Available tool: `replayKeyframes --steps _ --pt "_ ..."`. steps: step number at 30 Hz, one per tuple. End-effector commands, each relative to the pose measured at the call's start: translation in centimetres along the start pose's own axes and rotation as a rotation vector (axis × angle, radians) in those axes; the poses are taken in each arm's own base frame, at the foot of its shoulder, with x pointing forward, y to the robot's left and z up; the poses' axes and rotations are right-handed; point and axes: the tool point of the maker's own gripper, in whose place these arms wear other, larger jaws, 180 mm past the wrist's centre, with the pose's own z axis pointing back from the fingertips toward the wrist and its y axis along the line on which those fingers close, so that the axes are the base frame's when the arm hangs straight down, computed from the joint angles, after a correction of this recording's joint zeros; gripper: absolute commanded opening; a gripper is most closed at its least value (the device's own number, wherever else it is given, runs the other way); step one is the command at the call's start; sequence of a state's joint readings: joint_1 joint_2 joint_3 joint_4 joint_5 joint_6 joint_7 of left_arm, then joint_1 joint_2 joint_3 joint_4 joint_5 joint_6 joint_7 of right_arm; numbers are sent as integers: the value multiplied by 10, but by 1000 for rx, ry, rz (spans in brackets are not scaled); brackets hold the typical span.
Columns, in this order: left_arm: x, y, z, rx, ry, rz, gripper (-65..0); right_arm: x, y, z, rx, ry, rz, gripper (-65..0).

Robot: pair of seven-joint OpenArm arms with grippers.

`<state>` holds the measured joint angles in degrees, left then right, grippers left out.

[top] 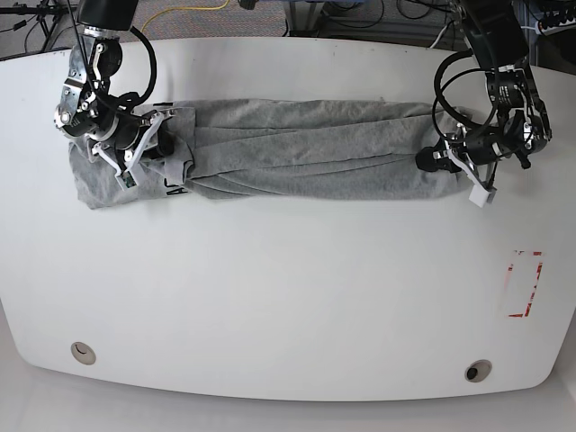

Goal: Fold the T-shirt properly
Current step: 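Grasp the shirt end with the left gripper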

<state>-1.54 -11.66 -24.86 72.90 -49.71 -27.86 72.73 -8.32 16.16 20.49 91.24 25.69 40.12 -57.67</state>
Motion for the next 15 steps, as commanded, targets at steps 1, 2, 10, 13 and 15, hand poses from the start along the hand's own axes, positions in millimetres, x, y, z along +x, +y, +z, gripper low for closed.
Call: replayKeyframes --steps 1,2,10,13,15 --pt "16 -4 13 26 -28 -66 -599 15 -6 7 -17 -40 18 -520" --pt "18 -7 16 31 -35 -87 -599 16 -7 7 -18 -42 17 -520" --pt "29 -40 25 50 1 -307 -600 16 -7 7 -19 -43 18 -520" --pt "29 -52 25 43 16 -362 -600 16 -7 7 -18 -42 17 -520" --pt "27 -61 24 34 30 -400 -599 16 -7 7 -18 -42 17 -520"
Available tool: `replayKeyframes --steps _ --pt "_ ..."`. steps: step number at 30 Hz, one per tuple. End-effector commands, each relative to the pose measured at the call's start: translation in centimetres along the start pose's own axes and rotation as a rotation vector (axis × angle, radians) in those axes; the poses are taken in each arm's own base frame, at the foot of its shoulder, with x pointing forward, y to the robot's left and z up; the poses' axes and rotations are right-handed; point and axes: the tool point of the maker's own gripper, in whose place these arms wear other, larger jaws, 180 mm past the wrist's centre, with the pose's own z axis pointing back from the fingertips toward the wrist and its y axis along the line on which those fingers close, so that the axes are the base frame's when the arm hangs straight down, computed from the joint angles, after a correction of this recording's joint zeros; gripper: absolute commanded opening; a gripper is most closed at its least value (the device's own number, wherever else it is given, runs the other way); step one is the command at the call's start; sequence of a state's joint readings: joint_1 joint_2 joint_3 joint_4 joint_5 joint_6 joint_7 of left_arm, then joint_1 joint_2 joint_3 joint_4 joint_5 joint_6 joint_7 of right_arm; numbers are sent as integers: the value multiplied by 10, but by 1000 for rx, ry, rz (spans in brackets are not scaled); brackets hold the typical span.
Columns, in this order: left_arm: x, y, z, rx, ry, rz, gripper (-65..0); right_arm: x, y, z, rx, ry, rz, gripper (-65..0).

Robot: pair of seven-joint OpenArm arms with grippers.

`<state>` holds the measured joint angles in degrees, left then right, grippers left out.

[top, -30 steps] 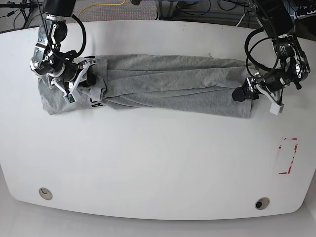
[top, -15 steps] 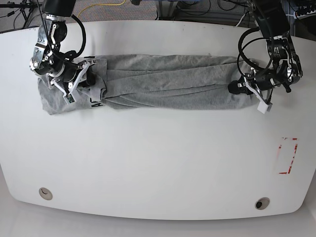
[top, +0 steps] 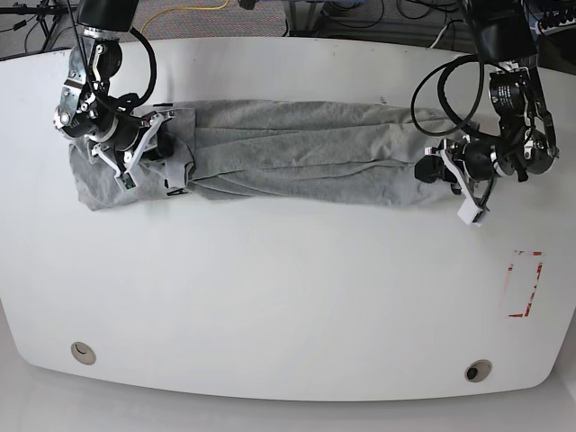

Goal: Fold the T-shirt properly
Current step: 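Grasp the shirt end with the left gripper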

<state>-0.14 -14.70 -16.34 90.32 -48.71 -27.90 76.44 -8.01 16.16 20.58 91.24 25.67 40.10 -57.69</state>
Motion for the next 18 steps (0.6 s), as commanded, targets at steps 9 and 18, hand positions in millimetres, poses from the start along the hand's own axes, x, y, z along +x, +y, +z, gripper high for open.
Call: replayKeyframes --steps 9,18 --pt "12 -54 -9 -88 27 -279 -597 14 -6 7 -16 -38 17 -520" --pt "11 -103 -37 -198 24 -314 -597 14 -6 6 -15 -38 18 -520"
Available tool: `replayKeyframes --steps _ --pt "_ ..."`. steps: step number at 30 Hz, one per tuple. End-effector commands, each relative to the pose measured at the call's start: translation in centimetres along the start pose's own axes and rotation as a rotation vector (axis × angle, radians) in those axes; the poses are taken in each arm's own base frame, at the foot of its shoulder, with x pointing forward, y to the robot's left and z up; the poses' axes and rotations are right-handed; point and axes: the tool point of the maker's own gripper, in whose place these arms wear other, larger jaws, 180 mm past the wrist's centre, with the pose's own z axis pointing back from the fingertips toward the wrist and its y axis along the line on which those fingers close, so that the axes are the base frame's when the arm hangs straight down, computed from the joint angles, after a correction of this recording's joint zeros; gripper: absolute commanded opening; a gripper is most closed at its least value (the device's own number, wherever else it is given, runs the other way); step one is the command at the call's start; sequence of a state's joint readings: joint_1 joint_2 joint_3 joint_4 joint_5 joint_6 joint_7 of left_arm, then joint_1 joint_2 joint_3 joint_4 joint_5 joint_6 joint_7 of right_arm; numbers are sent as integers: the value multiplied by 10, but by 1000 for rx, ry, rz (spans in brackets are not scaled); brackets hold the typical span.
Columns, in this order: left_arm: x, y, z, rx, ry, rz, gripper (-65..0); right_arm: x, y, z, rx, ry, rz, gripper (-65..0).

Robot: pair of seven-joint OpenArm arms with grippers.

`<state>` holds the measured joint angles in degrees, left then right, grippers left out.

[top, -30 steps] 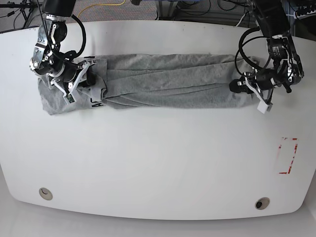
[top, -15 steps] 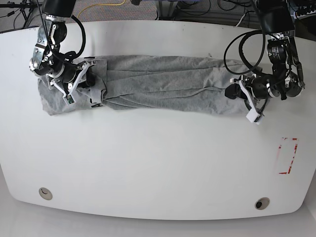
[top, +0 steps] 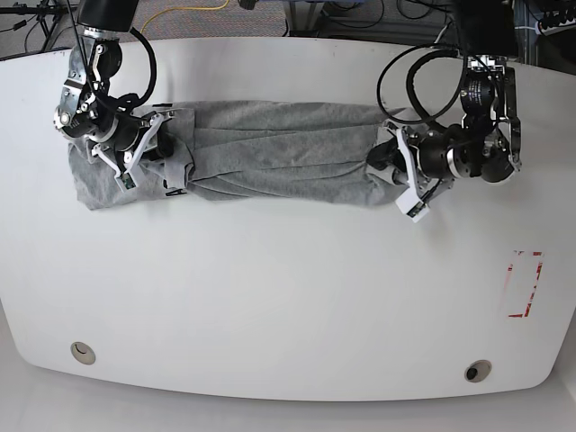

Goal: Fold the T-shirt properly
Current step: 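Grasp the shirt end with the left gripper, then lift and fold the held shirt end with the left gripper toward the right gripper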

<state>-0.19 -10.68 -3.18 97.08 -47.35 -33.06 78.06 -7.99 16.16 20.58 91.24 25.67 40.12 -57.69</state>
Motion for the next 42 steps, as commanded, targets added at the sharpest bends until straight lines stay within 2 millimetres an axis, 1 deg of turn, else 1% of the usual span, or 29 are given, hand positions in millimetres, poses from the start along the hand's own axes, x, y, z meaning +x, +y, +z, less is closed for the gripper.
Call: replayKeyframes --steps 1,8,13,16,20,24,30,33,36,38,41,42 --pt "22 -15 -7 -32 -59 -31 -597 14 -6 6 -15 -38 17 -520" --pt "49 -38 -34 -13 -52 -101 -596 14 -5 6 -14 -37 18 -520" --pt "66 -44 -47 26 -67 -110 -596 14 -5 6 -14 -37 18 -520" --pt "72 -49 -57 16 -77 -97 -596 14 -5 6 -14 -37 18 -520" --pt "74 -49 -68 -5 -63 -75 -596 14 -6 6 -15 -38 17 -520" --pt "74 -47 -72 -14 -50 -65 -596 14 -6 6 -15 -38 17 -520" --pt "79 -45 -72 -13 -53 -69 -596 13 -6 6 -15 -36 17 -520" --pt "85 -48 -73 -20 -66 -73 -596 13 -6 6 -15 -36 17 -520" --pt "88 -49 -73 -22 -69 -75 -596 13 -6 6 -15 -36 17 -520" --pt "93 -53 -74 -32 -76 -84 -594 13 -6 6 -15 -36 17 -520" --pt "91 -54 -78 -40 -59 -83 -592 13 -5 6 -14 -36 18 -520" --pt "91 -54 -79 -41 -56 -80 -582 13 -5 6 -13 -35 19 -520"
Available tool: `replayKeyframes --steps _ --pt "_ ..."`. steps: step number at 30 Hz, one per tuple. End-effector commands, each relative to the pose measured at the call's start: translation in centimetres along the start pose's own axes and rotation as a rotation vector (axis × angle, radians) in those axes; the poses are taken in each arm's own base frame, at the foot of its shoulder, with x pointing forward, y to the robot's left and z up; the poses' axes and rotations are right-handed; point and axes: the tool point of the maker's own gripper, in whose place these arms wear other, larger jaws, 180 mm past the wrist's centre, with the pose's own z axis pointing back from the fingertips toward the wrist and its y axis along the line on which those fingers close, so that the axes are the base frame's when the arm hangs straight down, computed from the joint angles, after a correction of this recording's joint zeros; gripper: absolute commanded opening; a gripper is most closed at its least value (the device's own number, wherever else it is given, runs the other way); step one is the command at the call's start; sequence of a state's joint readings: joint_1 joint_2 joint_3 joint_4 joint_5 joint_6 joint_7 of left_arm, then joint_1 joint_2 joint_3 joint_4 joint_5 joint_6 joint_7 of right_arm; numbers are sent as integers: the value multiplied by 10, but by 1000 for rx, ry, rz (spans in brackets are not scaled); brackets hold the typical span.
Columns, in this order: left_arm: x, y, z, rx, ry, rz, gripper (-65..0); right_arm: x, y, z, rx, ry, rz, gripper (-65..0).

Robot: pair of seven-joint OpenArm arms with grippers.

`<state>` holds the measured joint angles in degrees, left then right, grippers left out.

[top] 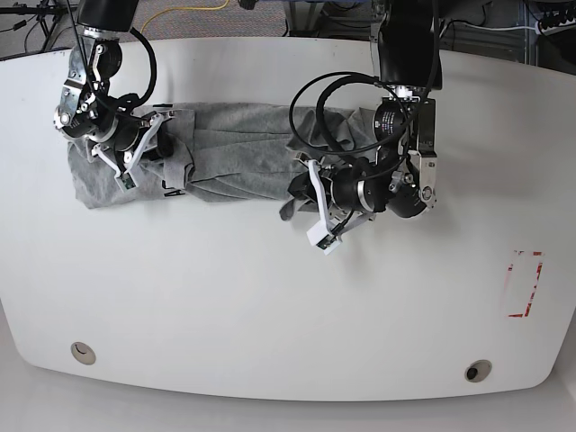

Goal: Fold the T-shirt properly
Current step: 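Lift and fold the held shirt end with the left gripper toward the right gripper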

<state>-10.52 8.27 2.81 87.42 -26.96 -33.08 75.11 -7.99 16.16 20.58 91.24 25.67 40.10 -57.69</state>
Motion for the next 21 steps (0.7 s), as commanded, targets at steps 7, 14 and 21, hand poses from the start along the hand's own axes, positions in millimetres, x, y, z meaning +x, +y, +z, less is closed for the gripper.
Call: replayKeyframes --steps 7,14,21 --pt "25 -4 1 -20 -50 -25 -422 13 -4 6 -10 -34 19 -520" --pt "46 -18 7 -108 -116 -26 -356 13 -4 5 -9 -33 20 -520" --pt "59 -29 16 -187 -142 -29 -356 11 -4 5 -10 -18 21 -520"
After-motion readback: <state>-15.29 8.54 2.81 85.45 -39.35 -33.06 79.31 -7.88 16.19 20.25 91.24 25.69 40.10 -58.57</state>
